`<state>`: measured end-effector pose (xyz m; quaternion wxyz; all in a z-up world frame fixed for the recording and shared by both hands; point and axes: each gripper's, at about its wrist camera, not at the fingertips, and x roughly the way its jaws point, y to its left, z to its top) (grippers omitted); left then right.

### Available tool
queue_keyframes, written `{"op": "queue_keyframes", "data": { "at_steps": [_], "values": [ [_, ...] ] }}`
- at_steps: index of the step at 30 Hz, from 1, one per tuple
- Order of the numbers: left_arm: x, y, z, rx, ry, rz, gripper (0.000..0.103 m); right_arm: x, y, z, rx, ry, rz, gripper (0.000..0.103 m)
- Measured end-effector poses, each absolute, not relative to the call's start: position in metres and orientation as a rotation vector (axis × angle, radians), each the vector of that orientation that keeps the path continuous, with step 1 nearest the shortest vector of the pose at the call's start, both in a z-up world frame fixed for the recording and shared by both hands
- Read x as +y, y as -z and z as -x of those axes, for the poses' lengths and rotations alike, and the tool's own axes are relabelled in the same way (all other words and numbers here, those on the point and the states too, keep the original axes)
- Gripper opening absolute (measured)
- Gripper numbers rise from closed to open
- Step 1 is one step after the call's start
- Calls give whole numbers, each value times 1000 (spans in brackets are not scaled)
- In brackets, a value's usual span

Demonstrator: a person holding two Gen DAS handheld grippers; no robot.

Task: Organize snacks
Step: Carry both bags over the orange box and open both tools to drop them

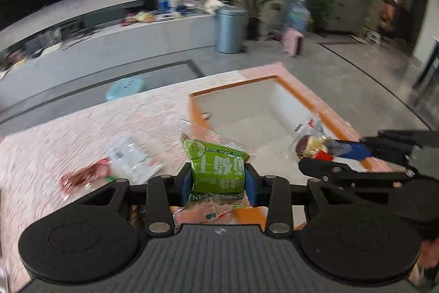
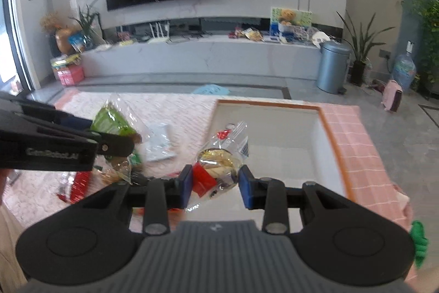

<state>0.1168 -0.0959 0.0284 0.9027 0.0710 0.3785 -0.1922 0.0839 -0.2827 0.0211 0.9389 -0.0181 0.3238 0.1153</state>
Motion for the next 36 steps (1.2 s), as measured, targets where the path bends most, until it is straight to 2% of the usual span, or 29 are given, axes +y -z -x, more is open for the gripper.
{"op": "queue_keyframes", "data": {
  "at_steps": [7,18,36],
  "values": [
    [-150,-6,-153,891,521,-279,43,-344,-13,-119,825,-218,10,34],
    [-192,38,-214,1119,619,-427,43,-373,31,-178,1075,-328,9,34],
    [-229,86,-210,1207,680,-649,43,-346,84,-198,1251,-412,153,34]
  ]
}}
